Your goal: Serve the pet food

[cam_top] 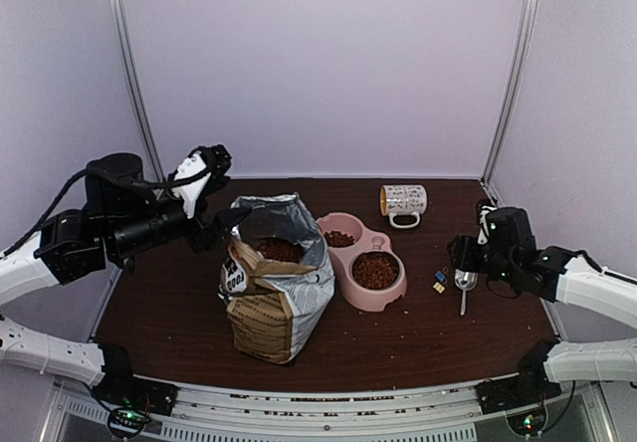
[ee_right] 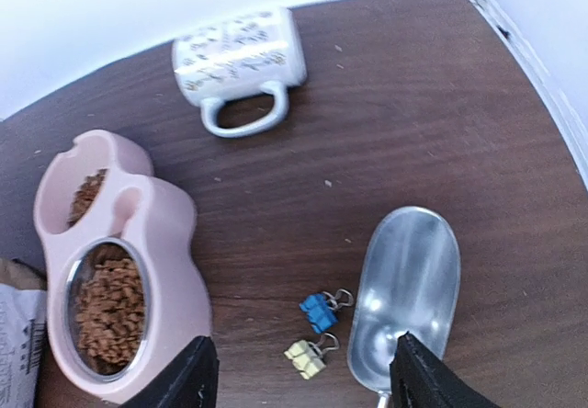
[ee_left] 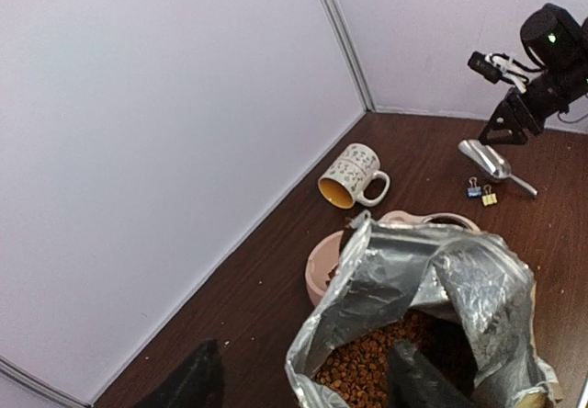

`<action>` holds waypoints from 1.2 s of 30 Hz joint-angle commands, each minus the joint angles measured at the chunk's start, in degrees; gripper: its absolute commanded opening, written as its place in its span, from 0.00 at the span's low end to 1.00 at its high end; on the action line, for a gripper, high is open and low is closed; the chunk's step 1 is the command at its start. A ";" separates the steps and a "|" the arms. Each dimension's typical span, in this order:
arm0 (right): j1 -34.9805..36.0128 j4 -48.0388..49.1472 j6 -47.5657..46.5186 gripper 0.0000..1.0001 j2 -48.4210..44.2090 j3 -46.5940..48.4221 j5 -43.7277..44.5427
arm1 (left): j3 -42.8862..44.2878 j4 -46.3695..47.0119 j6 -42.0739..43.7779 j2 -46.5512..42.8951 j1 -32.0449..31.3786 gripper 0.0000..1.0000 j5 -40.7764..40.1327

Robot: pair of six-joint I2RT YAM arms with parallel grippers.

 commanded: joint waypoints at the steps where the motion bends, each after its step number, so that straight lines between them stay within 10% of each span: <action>1: 0.16 1.25 -6.62 0.67 -2.86 5.75 -14.52 | 4.32 1.91 -6.66 -2.76 0.12 0.74 -1.35; 12: 18.39 1.56 2.64 0.61 7.99 23.42 -20.47 | 15.30 -20.20 -33.74 0.49 0.33 0.98 -2.57; 21: 30.77 5.32 10.38 0.61 18.93 31.10 -17.71 | 21.43 -28.35 -37.67 9.26 2.99 0.97 2.81; 29: 34.39 4.74 11.20 0.56 22.69 33.21 -17.16 | 18.71 -26.64 -37.69 10.35 7.32 0.73 9.24; 36: 35.71 1.26 10.49 0.19 25.53 36.13 -15.74 | 17.31 -25.94 -37.85 10.95 8.52 0.53 12.19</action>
